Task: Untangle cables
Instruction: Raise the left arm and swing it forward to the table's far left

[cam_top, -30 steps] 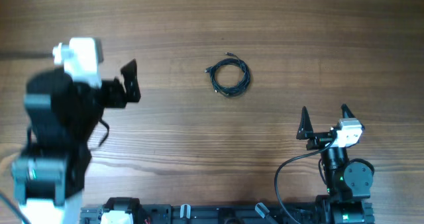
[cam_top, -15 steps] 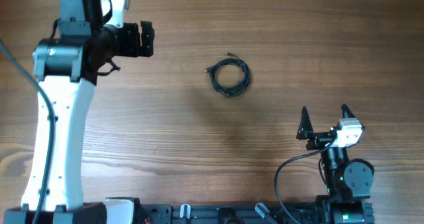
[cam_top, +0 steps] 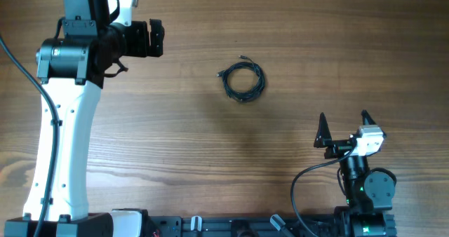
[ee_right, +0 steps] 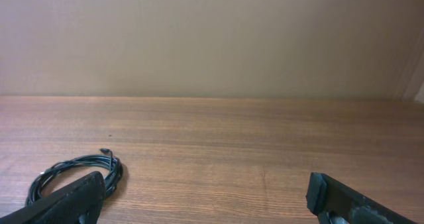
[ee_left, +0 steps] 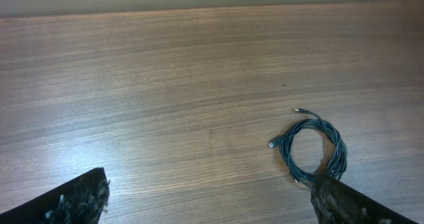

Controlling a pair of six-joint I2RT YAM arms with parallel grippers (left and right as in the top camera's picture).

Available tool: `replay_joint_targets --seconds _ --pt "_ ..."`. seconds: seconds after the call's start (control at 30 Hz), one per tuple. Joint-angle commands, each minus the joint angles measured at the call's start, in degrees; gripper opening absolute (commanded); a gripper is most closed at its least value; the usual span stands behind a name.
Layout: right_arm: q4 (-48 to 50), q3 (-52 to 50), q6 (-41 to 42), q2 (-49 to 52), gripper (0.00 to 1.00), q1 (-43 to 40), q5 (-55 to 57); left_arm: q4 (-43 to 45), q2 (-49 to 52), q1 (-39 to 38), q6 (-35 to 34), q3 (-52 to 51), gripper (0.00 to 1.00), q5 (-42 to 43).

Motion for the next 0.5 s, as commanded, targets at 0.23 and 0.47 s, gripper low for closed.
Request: replay_joint_targets --seconds 0.23,0.47 --pt "0.1 -0.2 -0.3 -0.3 1.0 -0.3 -1.6 8.1 -1.5 0.3 11.4 1.4 1.0 13.1" --pt "0.1 -0.2 4.4 -0.3 1.0 -0.3 -2.0 19.7 -1.8 -0.5 9.6 1.0 1.0 9.9"
